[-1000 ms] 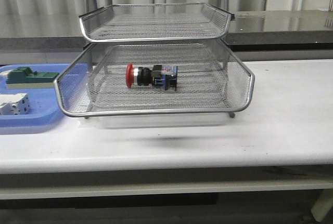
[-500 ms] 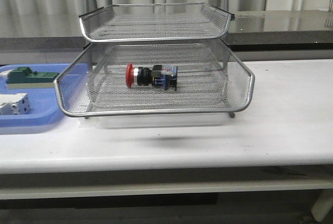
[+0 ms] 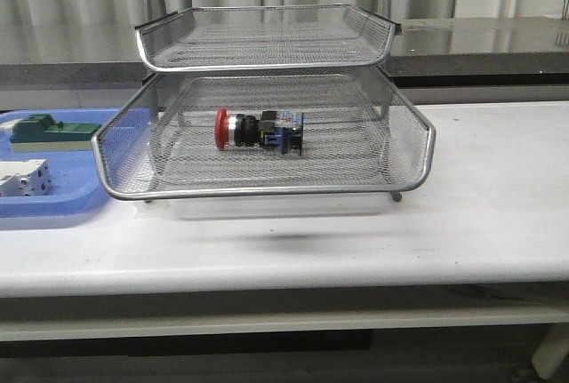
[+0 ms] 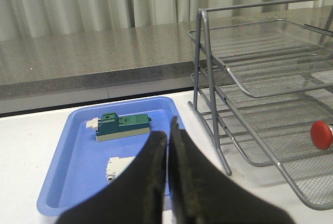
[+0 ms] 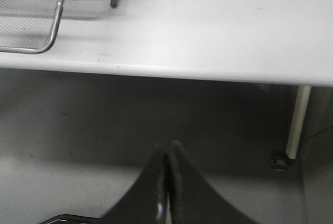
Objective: Place button on rack with both arms
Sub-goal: 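Withdraw the left gripper upward and hold still, then bring the right gripper to the front edge of the middle tray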
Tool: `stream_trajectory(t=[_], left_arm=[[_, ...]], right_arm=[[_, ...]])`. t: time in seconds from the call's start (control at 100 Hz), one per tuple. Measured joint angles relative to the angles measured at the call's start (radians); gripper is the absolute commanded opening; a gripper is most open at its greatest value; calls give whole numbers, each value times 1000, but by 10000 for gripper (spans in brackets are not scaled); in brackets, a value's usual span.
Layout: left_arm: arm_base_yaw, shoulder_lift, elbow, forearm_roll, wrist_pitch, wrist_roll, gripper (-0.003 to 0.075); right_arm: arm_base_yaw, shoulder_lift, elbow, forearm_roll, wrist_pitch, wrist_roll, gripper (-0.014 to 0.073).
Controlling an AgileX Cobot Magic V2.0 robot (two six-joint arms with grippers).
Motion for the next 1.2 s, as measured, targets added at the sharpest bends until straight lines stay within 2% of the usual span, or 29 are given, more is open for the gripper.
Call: stream_trajectory(t=[0.2, 0.55, 0.87, 1.2], left_arm=[[0, 0, 1, 0, 0, 0, 4], [0, 0, 1, 0, 0, 0, 4], [0, 0, 1, 0, -1, 0, 4], [0, 0, 1, 0, -1, 0, 4]], right_arm=[[0, 57, 0, 90, -53, -27, -67], [28, 365, 0, 396, -160, -262, -67], [274, 668, -20, 464, -360, -318, -67], [464, 967, -176, 467, -426, -320, -67]])
